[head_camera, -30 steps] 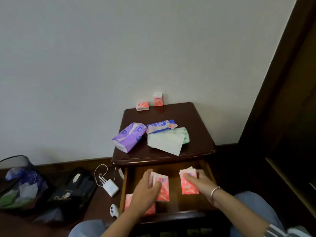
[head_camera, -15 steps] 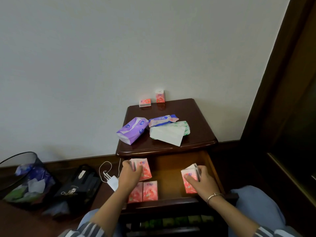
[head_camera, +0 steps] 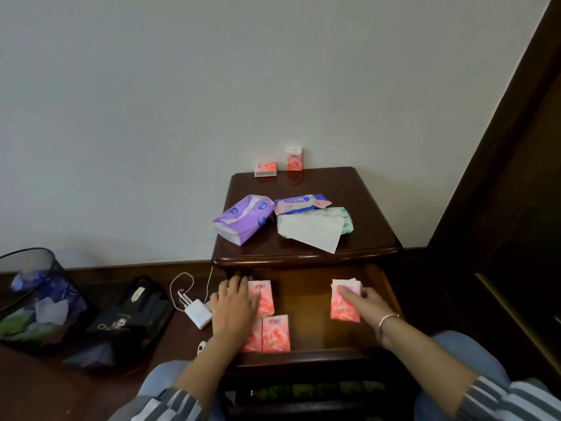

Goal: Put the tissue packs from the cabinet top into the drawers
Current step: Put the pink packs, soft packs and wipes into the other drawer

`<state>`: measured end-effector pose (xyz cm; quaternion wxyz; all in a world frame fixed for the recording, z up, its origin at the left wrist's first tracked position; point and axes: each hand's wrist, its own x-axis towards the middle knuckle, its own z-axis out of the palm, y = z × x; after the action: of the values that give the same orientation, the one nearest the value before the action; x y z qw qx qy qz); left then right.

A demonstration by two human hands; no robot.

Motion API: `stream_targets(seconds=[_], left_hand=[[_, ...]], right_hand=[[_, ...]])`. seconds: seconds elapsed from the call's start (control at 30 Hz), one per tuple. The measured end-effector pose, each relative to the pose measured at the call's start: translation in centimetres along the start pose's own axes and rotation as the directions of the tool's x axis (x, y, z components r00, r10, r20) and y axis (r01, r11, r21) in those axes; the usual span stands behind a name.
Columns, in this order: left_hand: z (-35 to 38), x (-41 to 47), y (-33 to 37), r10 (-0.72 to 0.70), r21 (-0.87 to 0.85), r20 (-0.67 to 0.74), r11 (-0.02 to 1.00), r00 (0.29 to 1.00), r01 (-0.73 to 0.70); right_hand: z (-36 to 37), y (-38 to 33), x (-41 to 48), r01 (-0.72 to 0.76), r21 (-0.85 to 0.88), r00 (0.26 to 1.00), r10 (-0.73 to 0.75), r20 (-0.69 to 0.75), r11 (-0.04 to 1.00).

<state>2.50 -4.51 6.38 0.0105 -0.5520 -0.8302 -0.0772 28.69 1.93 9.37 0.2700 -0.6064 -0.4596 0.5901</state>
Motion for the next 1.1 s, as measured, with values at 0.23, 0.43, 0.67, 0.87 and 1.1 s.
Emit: stream_targets(seconds=[0.23,0.43,0.67,0.87,1.1], left_hand=[[1.1,0.4,-1.4,-0.085,-0.444,0.129,0.886,0.988,0.135],[1.6,0.5,-1.5,-0.102,-0.437,0.132,0.887,0.986,0.151],[2.1,0.7,-1.4,-0.158,-0.612,0.188,0.753,0.969,0.242],[2.0,0.8,-1.4,-0.218,-0.661,0.212,0.686,0.953,0.304],[1.7,0.9,-1.4,-0.234,-0.679,0.21,0.664,0.949,0.314]], right_hand=[[7.7,-2.0,3.6,-0.051,-0.197,0.994,0.069,0.088,0.979],[11.5,-0.1,5.4,-0.061,-0.683,0.995,-0.011,-0.101,0.728],[12.3,0.4,5.7,0.038,-0.499,0.977,-0.138,-0.165,0.866],[15.2,-0.3,6.3,0.071,-0.634,0.997,-0.055,0.045,0.77],[13.0,-1.2,8.2,0.012,-0.544,0.995,0.044,0.089,0.839]])
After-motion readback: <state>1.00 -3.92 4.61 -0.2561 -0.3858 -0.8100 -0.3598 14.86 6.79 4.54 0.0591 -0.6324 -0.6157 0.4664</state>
